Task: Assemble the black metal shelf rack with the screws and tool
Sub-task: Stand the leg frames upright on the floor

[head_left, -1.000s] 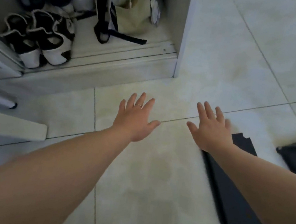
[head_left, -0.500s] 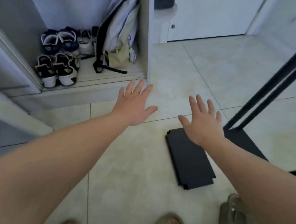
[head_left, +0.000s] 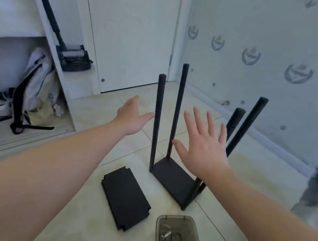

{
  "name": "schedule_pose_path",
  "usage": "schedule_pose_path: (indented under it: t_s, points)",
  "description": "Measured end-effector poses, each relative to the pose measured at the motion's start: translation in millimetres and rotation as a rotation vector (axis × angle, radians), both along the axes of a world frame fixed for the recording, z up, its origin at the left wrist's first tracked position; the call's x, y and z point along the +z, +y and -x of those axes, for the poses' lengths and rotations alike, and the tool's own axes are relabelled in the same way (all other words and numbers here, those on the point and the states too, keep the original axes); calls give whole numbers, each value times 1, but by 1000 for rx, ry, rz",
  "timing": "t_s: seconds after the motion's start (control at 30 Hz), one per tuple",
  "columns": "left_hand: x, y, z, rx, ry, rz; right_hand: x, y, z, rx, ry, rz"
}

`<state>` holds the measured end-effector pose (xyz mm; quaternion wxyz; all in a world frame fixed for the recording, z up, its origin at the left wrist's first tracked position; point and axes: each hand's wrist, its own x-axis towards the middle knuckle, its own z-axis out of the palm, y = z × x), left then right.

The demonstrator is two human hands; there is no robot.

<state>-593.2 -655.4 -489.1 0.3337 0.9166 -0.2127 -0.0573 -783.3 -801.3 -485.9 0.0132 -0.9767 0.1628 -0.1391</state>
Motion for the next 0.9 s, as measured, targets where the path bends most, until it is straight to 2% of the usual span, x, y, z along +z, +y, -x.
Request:
schedule_pose_path:
  t_s: [0.1,0.2,0.27,0.37,0.43,0.57,0.7,0.9]
  points:
    - [2,-37,-19,97,145,142,6,-36,14,-73,-92,87]
    - [2,-62,-39,136,154,226,8,-66,22,-158,-211,28]
    - [1,-75,-50,141,146,274,2,-80,21,-197,-243,-115]
    - [-5,-89,-61,88,149,337,-5,-94,15,-277,-249,-516]
    - [-9,-96,-66,65,150,343,-9,-104,8,-326,-224,-637]
    - [-5,-98,-69,105,177,360,-13,-113,-5,-280,-226,-698]
    - [2,-80,-60,115,73,308,-11,-112,-8,-248,-351,-794]
    - [30,-23,-40,169,-51,370,21,-88,-7,-156,-430,-753]
